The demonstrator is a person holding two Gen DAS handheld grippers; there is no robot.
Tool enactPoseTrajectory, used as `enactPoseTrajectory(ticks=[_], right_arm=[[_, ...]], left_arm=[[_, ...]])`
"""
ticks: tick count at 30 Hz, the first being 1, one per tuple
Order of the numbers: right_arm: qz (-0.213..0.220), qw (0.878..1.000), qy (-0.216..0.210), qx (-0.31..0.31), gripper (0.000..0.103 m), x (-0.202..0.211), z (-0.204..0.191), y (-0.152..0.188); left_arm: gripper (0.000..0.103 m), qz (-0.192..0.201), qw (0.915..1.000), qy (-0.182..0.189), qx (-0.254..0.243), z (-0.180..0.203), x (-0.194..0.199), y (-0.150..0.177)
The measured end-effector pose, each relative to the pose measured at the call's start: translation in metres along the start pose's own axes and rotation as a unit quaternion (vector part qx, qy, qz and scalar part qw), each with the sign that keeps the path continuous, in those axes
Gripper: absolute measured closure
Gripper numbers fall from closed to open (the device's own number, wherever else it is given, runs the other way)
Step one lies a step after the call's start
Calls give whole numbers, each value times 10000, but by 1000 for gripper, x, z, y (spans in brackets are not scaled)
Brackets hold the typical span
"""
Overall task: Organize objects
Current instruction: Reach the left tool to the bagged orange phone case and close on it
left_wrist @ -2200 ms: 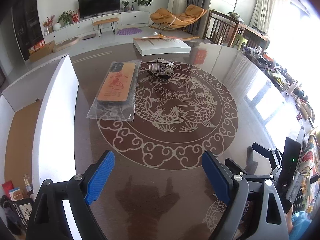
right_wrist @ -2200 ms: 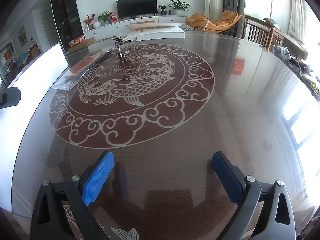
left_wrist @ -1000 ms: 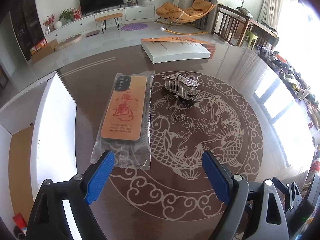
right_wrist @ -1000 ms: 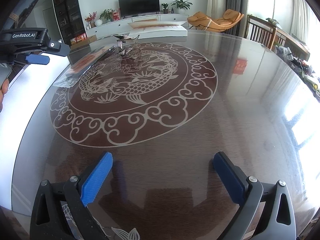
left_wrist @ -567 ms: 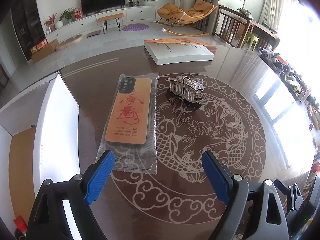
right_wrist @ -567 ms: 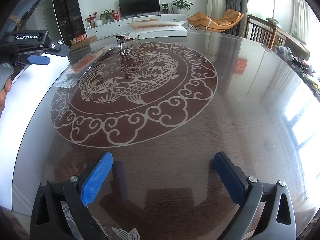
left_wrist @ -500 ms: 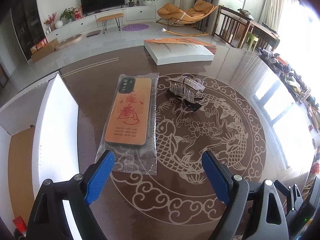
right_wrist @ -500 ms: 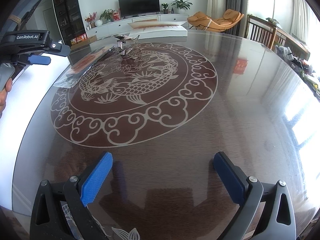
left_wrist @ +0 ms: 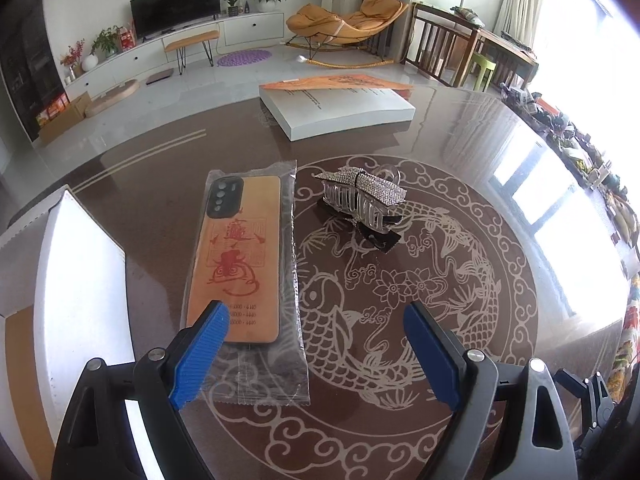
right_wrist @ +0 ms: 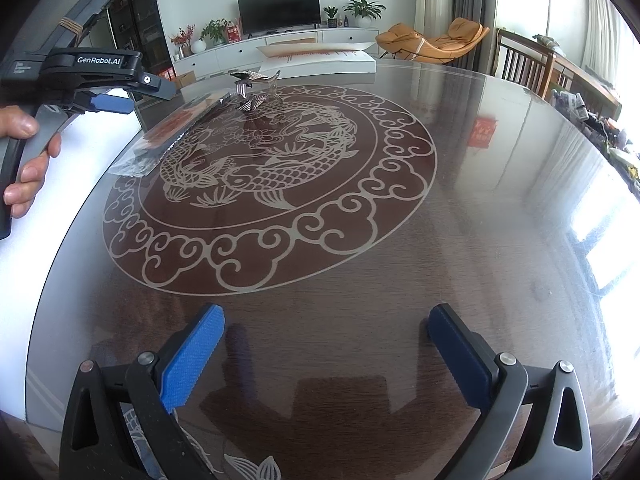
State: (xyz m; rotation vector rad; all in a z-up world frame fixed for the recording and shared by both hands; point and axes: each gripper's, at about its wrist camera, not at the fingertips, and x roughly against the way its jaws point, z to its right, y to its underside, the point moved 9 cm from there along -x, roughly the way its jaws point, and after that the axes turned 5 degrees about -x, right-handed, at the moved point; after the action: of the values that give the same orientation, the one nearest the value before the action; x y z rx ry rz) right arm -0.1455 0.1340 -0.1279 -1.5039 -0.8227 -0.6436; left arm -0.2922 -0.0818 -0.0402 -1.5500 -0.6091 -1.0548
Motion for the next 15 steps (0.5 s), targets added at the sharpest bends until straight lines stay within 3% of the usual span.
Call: enactPoseTrajectory(ticks=[8,15], right_arm=[[-3,10000,-6,-6,0,0,0,1],[-11,10000,-28,19,0,0,-1,0]], left_arm=[[14,-429,9985,-118,305,-29,-58,-21],[14,-422,9960,-764,172,-59,-82,-32]])
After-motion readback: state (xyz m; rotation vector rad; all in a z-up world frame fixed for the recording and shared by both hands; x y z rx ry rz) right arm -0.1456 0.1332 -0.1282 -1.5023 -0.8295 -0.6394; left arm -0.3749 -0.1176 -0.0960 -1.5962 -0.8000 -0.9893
